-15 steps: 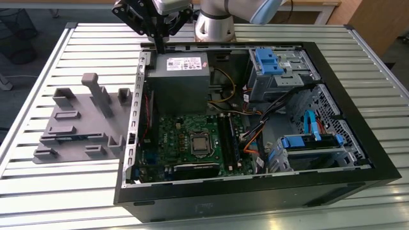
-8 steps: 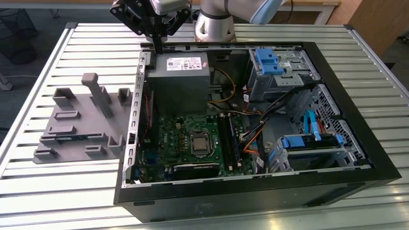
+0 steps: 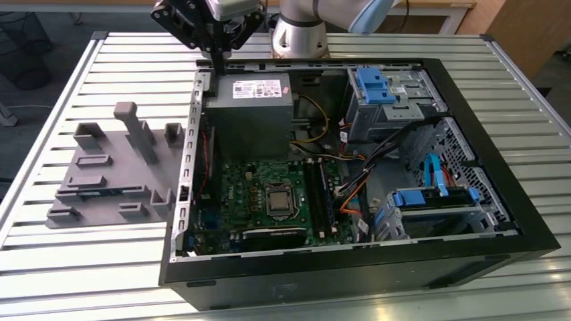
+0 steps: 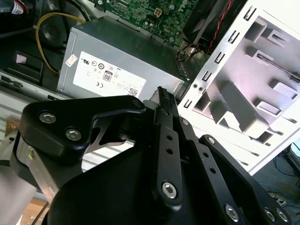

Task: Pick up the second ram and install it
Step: 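Reach for the second ram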

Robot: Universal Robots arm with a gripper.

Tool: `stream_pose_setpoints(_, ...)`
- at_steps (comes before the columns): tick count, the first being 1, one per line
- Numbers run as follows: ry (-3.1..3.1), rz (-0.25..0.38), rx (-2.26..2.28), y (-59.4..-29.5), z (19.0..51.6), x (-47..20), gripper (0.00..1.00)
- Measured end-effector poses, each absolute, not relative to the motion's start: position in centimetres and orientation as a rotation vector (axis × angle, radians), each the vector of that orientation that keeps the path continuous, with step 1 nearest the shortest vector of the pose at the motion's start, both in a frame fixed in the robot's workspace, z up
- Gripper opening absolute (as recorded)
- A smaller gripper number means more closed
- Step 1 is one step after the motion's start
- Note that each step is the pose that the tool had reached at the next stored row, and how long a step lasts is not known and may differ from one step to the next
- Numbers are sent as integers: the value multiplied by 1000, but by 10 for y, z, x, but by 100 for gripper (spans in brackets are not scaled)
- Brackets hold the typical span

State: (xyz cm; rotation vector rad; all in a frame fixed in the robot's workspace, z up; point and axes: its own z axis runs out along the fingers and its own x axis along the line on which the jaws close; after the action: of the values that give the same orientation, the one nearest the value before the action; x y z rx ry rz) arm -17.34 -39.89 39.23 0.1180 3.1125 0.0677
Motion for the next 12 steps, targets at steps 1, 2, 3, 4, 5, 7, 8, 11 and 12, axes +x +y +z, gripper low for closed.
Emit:
stream_pose_setpoints(1, 3112, 68, 118, -399, 392, -174, 11)
stream_pose_setpoints(2, 3113, 68, 118, -399, 392, -174, 11)
stream_pose_setpoints(3, 3113, 68, 118, -399, 392, -175, 11)
stream_pose_setpoints(4, 3113, 68, 118, -399, 392, -175, 11)
stream_pose_setpoints(5, 3112, 68, 118, -399, 392, -175, 11)
stream_pose_setpoints(7, 3112, 68, 118, -399, 392, -176, 11)
stream_pose_setpoints(8, 3112, 68, 118, -399, 392, -177, 11)
stream_pose_setpoints(11, 3112, 68, 118, -399, 392, -178, 11)
stream_pose_setpoints(12, 3113, 68, 118, -399, 392, -178, 11)
